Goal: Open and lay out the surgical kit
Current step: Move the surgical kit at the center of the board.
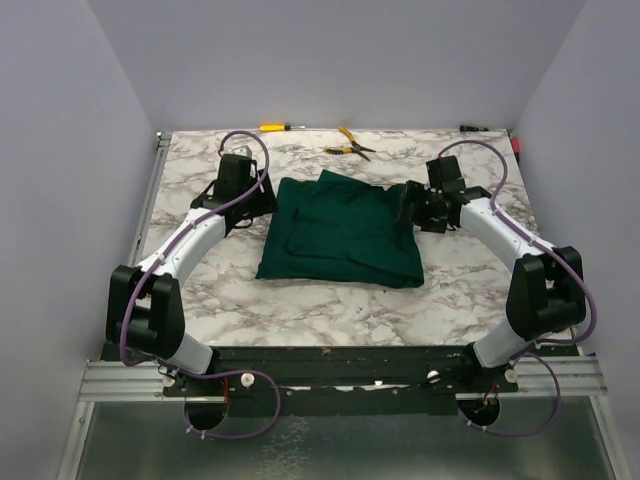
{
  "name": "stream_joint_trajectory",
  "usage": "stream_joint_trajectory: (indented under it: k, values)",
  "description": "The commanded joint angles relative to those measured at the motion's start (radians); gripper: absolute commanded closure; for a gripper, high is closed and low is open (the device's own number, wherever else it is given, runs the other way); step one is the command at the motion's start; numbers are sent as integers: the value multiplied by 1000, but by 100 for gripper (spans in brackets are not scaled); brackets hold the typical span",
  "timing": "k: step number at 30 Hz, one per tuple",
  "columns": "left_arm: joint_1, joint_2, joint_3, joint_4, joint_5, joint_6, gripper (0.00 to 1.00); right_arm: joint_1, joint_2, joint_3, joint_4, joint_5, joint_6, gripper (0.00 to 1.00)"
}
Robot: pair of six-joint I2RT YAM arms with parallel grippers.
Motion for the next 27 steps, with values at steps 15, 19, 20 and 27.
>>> stream_joint_trajectory:
  k: [15,19,20,27]
  values:
    - [71,166,-42,-67,149,-50,47,96,158,-9,112,-182,24,51]
    - [142,177,-46,-82,38,-69,48,138,244,87,120,-168,31,52]
    - [160,179,-46,-82,35,-67,49,145,260,108,130,-169,29,52]
    - [301,153,-22,-100,-26,-42,45,191,328,270,6,-27,111,38]
